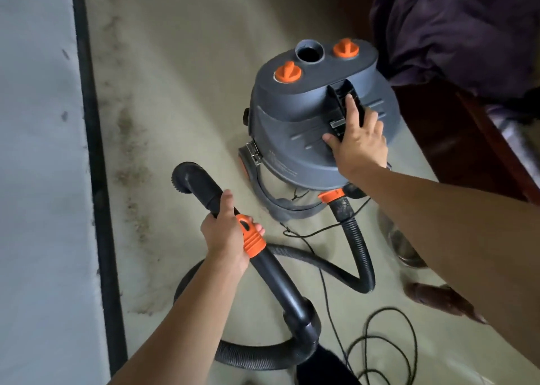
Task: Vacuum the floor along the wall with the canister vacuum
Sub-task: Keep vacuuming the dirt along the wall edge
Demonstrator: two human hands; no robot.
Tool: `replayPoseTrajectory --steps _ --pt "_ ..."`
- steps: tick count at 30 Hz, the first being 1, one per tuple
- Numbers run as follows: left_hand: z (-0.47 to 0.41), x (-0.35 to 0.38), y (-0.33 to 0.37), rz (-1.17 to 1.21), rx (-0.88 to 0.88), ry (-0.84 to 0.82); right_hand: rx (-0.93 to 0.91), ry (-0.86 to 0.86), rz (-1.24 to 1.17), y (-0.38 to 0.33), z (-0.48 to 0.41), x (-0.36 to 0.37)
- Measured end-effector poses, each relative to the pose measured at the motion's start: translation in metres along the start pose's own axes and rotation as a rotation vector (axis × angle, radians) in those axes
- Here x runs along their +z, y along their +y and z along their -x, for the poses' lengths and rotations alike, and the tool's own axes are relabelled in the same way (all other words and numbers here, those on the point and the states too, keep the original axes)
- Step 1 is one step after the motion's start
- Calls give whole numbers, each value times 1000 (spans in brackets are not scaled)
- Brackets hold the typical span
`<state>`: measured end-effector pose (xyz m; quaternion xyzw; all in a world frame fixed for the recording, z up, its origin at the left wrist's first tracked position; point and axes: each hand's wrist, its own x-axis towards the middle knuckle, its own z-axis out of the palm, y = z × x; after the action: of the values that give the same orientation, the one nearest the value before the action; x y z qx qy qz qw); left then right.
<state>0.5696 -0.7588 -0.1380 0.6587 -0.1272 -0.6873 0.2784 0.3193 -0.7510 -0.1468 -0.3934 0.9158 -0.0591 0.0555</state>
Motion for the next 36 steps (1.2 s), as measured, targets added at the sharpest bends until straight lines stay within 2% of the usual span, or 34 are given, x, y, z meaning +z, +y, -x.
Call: replayPoseTrajectory --steps 7,12,17,23,25,27,28,29,31,32,33,34,36 --pt "-57 48 50 -4 -25 94 -150 -11 1 -34 -132 -2" --pt "-92 97 87 77 -21 172 -279 -23 -21 -58 -226 -1" --pt "-108 138 118 197 -40 228 -389 -50 23 -84 -284 -2" --pt "-96 136 142 278 -34 288 -346 -192 103 -101 -291 -17" --pt "-88 124 145 300 -43 339 -341 -151 35 -100 -263 -24" --pt "-81 106 148 339 -46 378 -452 -121 -149 -98 -217 -24" --pt "-79 95 148 364 -47 390 -503 -211 -279 -97 -188 -22" --pt "-76 83 148 393 -47 400 -501 -395 -417 -98 -155 -20" --pt "-71 52 144 447 -42 428 -335 -904 -620 -100 -85 -18" --pt "-68 35 142 474 -39 436 -260 -1104 -663 -100 -53 -14" --pt "-65 16 141 508 -35 434 -249 -1236 -669 -100 -23 -6" --pt "-63 -5 139 546 -27 429 -287 -1295 -637 -98 5 3" --pt "-57 -47 130 598 -14 429 -335 -1321 -560 -95 54 17"
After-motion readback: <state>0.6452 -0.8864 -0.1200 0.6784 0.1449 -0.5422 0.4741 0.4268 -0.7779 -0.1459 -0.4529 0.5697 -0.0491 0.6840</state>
